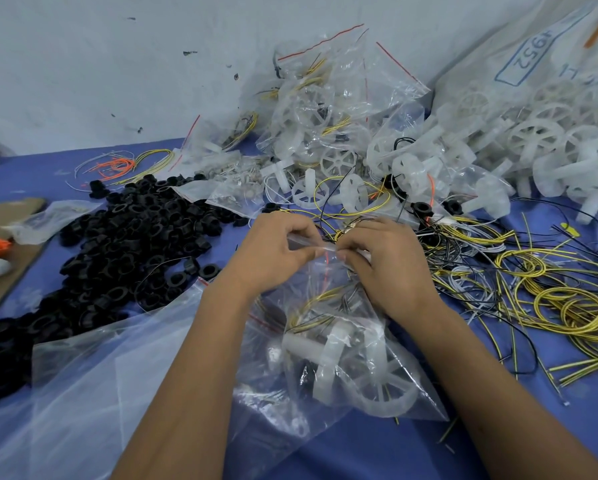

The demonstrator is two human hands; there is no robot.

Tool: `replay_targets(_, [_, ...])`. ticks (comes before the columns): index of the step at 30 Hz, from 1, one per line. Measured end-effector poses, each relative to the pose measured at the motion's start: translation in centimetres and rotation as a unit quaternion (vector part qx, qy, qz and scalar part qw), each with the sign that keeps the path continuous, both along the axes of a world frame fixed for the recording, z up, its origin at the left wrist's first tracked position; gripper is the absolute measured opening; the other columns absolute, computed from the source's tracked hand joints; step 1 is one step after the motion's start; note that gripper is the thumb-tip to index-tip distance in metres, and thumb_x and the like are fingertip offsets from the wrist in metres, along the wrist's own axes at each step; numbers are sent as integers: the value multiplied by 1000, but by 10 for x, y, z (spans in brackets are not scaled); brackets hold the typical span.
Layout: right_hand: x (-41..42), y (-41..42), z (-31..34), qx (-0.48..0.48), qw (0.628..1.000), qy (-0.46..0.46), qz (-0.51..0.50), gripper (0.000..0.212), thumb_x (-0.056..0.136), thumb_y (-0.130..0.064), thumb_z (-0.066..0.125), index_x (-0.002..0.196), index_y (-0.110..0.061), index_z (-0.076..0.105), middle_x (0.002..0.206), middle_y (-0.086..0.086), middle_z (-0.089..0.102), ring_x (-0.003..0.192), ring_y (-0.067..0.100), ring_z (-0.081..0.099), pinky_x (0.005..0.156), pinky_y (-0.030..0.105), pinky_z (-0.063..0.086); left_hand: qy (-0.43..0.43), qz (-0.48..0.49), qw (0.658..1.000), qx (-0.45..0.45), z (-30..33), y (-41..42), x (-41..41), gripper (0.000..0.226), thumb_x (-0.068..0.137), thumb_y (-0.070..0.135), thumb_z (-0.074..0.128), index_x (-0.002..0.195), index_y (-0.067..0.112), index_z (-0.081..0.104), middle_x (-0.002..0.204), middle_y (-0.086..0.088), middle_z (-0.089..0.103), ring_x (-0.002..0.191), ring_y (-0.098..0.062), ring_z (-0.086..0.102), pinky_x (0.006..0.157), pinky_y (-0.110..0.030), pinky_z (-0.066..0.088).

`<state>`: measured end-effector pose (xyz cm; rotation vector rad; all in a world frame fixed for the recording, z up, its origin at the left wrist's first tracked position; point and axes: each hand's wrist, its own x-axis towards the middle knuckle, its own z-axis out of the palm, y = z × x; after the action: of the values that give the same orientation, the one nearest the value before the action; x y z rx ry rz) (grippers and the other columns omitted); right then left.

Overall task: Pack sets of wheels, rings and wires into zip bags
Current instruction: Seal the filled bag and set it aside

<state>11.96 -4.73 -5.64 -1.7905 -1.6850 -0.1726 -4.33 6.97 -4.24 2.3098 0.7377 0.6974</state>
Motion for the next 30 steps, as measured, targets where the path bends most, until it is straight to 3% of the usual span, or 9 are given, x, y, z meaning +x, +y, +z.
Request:
replay_targets(4, [-7,1,0,-44,995,-51,-74,6,88,-28,71,87,-33,75,92,-13,71,101,20,51,84,37,29,23,-7,999,22,-1,-1,2,11,78,7,85,74,11,76,71,5,70,72,-12,65,73,-28,50])
replay_targets(10, [-7,1,1,-10,998,-54,-39,5,86,-28,75,89,-30,77,87,-9,69,98,25,55,79,38,30,4,-22,1000,15,1,-5,11,12,78,0,84,74,5,73,73,-2,69,73,-15,63,70,-25,48])
replay_targets(14, [-7,-1,3,-23,998,-42,-45,2,85,-28,76,84,-30,76,86,-11,69,96,21,55,81,41,34,15,-29,999,9,2,-3,8,8,79,4,85,81,8,78,75,2,72,72,-13,66,69,-24,49])
replay_targets(19, [-7,-2,4,-32,998,-27,-48,7,84,-24,75,81,-30,74,85,-11,69,98,21,55,84,42,36,-6,-1,1000,-13,2,2,2,10,79,8,87,80,12,78,78,-18,72,69,-36,60,69,-48,54])
replay_targets(24, [-9,0,4,-80,992,-75,-60,9,91,-35,68,96,-32,75,98,-11,69,108,21,51,87,40,35,-12,-22,1000,-18,-2,-4,9,24,76,2,87,64,12,68,65,-5,66,62,-17,55,65,-48,53])
replay_targets(27, [-10,0,3,-72,990,-102,-61,12,90,-29,67,98,-30,76,96,-8,68,106,23,51,82,38,32,-18,-30,999,1,-4,-7,15,25,76,8,88,64,5,67,65,-12,63,63,-19,51,61,-46,49])
replay_targets(30, [-10,-1,5,-15,997,-58,-52,3,85,-24,75,88,-25,76,86,-7,68,95,26,55,77,38,34,-21,-24,999,-3,-1,-4,13,20,76,5,88,67,7,70,68,-11,67,63,-23,56,64,-46,52])
